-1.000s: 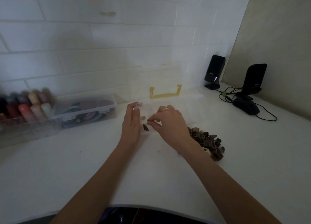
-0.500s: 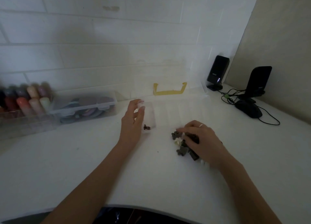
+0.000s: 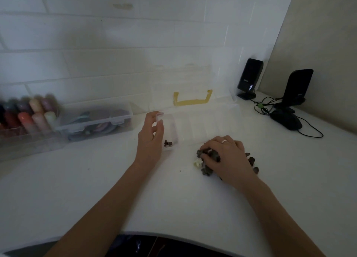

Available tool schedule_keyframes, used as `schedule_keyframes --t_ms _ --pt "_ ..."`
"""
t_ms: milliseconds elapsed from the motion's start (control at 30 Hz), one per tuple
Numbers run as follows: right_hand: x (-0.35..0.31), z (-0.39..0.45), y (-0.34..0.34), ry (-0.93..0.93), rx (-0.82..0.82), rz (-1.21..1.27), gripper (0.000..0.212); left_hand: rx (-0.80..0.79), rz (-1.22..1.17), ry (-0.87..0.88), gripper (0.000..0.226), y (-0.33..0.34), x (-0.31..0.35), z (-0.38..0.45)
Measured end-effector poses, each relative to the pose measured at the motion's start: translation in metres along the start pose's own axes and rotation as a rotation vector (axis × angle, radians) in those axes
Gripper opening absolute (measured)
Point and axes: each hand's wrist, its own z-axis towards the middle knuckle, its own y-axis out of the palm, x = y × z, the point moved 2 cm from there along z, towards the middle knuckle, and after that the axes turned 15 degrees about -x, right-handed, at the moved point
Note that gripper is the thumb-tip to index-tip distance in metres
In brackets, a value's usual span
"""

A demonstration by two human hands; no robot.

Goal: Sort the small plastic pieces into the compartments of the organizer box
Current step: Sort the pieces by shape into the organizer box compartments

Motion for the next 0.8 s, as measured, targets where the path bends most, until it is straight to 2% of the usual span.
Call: schedule_keyframes --t_ms 133,300,467,533,633,733,800 --pt "-0.001 -0.001 -0.005 -0.03 0.076 0.222 0.004 0.005 0.007 0.013 0.014 0.0 0.004 -0.002" --pt "-0.005 -0.008 -0.013 -0.05 0.168 0.374 0.011 0.025 -0.004 0.029 0.015 -0.001 0.002 -0.003" --pt "-0.015 -0.005 -0.013 -0.095 0.233 0.489 0.015 0.066 -0.184 -0.075 0.014 -0.003 -0.002 0.002" --pt "-0.027 0.002 -0.017 -0.161 0.262 0.442 0.014 0.066 -0.391 -0.207 0.012 -0.006 -0.008 0.007" --pt "-0.045 0.018 -0.02 -0.261 0.32 0.151 0.009 0.047 -0.634 -0.345 0.011 -0.01 -0.015 0.01" --pt "-0.049 0.035 -0.01 -0.226 0.221 -0.035 0.004 0.026 -0.662 -0.363 0.017 -0.013 -0.018 0.01" --pt "-0.043 0.039 -0.001 -0.208 0.19 -0.022 0.007 0.021 -0.659 -0.362 0.015 -0.014 -0.018 0.01"
